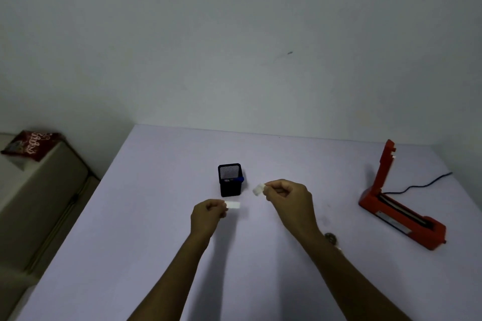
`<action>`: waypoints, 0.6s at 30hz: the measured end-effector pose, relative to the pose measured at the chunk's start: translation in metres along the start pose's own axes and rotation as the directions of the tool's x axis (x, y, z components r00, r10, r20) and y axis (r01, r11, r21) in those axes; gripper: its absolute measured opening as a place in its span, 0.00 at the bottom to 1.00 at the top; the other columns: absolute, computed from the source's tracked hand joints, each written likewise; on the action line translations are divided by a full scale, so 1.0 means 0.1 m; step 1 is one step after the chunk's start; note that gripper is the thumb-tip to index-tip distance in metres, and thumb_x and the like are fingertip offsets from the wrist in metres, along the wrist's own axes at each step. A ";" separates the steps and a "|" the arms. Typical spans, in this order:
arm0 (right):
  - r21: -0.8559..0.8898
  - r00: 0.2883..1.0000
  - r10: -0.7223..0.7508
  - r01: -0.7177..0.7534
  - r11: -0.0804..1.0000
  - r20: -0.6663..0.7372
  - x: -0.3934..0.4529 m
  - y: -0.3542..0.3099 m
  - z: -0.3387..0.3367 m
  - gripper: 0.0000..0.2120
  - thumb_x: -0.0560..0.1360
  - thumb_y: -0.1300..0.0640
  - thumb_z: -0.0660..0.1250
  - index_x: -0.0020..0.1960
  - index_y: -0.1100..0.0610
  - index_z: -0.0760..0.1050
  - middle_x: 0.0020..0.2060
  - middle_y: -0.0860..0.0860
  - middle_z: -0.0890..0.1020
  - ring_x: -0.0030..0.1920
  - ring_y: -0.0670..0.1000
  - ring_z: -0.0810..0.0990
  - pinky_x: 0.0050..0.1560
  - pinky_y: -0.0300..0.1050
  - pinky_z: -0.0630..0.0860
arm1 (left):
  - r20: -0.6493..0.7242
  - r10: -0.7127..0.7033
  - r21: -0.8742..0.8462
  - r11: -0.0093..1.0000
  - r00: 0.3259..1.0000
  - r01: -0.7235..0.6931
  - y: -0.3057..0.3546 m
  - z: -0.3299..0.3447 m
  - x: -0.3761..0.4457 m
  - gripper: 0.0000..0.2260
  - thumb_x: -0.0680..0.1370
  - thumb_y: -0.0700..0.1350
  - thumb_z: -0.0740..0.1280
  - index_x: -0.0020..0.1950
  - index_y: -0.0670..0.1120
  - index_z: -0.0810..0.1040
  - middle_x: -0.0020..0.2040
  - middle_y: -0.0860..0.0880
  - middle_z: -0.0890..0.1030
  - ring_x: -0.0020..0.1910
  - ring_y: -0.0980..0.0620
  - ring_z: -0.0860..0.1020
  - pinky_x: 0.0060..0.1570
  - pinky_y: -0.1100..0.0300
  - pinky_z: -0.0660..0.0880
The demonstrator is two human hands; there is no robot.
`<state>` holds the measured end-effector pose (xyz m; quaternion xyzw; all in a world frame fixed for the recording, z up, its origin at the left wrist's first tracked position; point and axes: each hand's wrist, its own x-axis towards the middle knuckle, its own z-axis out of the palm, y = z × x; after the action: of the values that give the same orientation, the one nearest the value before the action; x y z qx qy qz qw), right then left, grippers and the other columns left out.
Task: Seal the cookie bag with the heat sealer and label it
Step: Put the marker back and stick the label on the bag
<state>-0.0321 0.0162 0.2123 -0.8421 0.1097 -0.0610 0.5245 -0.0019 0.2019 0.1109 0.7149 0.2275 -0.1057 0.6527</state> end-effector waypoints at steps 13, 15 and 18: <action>-0.071 0.992 0.068 -0.076 0.995 -0.106 -0.24 0.05 0.04 0.11 0.72 0.56 0.71 0.35 0.41 0.78 0.28 0.40 0.81 0.31 0.40 0.78 0.33 0.29 0.72 | -0.078 0.012 0.469 0.883 0.997 0.026 -0.74 -0.26 0.26 0.12 0.76 0.41 0.70 0.58 0.37 0.79 0.55 0.37 0.81 0.55 0.39 0.79 0.50 0.56 0.72; -0.090 0.987 0.066 -0.080 0.993 -0.148 -0.26 0.09 0.04 0.09 0.72 0.56 0.71 0.36 0.44 0.79 0.28 0.39 0.80 0.31 0.38 0.78 0.33 0.28 0.72 | 0.022 0.178 0.439 0.882 0.984 -0.169 -0.50 -0.13 0.12 0.07 0.77 0.41 0.67 0.54 0.40 0.80 0.52 0.41 0.82 0.52 0.43 0.80 0.46 0.60 0.72; -0.108 0.971 0.062 -0.089 0.990 -0.233 -0.28 0.17 0.06 0.02 0.73 0.55 0.72 0.42 0.52 0.83 0.30 0.38 0.79 0.31 0.36 0.78 0.34 0.25 0.72 | 0.248 0.325 0.284 0.876 0.912 -0.390 -0.01 0.21 -0.25 0.04 0.78 0.42 0.66 0.49 0.47 0.80 0.45 0.53 0.82 0.45 0.54 0.81 0.43 0.70 0.73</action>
<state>-0.0598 0.0209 0.1952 -0.8542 0.2047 -0.1310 0.4597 -0.0207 0.1767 0.1184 0.8292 0.0060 -0.0876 0.5520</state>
